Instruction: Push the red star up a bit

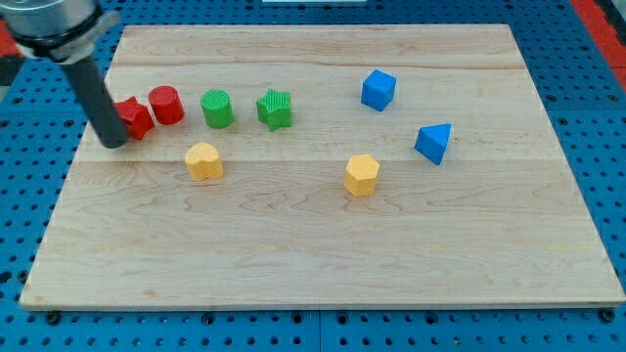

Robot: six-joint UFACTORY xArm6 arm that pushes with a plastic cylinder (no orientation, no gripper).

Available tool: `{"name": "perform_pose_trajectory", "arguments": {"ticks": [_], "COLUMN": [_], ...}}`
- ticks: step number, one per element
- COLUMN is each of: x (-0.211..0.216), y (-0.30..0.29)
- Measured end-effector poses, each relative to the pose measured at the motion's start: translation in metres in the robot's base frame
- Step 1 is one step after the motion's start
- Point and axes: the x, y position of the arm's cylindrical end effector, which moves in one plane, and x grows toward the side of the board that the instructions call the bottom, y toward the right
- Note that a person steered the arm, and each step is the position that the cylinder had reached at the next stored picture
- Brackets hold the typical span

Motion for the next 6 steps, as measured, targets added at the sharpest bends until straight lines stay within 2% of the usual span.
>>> {"name": "perform_pose_trajectory", "arguments": {"ticks": [1,2,4,6], "x": [0.007,0.029,-0.009,-0.017], "y": [-0.008,0.03,0.039,0.018]}}
